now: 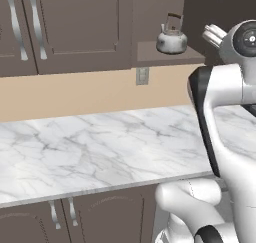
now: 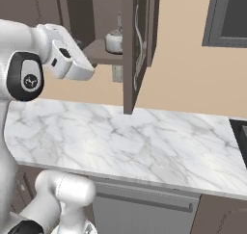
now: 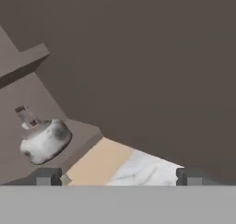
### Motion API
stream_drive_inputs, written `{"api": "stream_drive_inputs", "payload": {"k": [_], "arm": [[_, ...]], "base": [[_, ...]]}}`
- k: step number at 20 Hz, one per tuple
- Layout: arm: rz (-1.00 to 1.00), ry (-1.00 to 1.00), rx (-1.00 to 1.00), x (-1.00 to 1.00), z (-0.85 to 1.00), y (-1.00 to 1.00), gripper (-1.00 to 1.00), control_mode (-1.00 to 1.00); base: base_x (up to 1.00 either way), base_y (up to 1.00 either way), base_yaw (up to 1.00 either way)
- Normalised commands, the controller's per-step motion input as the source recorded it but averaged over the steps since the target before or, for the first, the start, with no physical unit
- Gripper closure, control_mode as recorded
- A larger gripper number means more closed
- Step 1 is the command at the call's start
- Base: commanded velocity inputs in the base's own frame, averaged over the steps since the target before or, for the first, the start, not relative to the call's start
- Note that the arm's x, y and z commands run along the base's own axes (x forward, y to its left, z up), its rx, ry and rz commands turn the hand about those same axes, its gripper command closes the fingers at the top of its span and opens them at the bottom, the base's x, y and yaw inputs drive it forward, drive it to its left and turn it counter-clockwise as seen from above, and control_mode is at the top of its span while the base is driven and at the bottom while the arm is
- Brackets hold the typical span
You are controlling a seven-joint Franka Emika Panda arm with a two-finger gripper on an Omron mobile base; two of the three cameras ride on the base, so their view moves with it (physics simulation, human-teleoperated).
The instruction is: Open the cabinet, pick the kettle from the cabinet, and place it in the sink.
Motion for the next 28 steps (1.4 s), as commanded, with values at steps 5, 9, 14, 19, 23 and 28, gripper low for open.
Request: {"api": "stream_drive_inputs", "payload": {"k": [5, 9, 14, 19, 23, 28], "arm": [[0.53, 0.02, -0.42, 0.16, 0.03, 0.03, -1.0, -1.0], [0.41, 0.0, -0.35, 0.26, 0.04, 0.01, -1.0, -1.0], [0.3, 0.05, -0.13, 0.35, 0.12, 0.08, -1.0, -1.0], [0.18, 0.04, -0.04, 0.41, 0.09, 0.15, -1.0, -1.0], [0.09, 0.01, -0.07, 0.45, 0.07, 0.19, -1.0, -1.0], [0.01, 0.0, -0.09, 0.48, 0.08, 0.18, -1.0, -1.0]], "base": [[0.0, 0.0, 0.0], [0.0, 0.0, 0.0], [0.0, 0.0, 0.0], [0.0, 0.0, 0.0], [0.0, 0.0, 0.0], [0.0, 0.0, 0.0]]}}
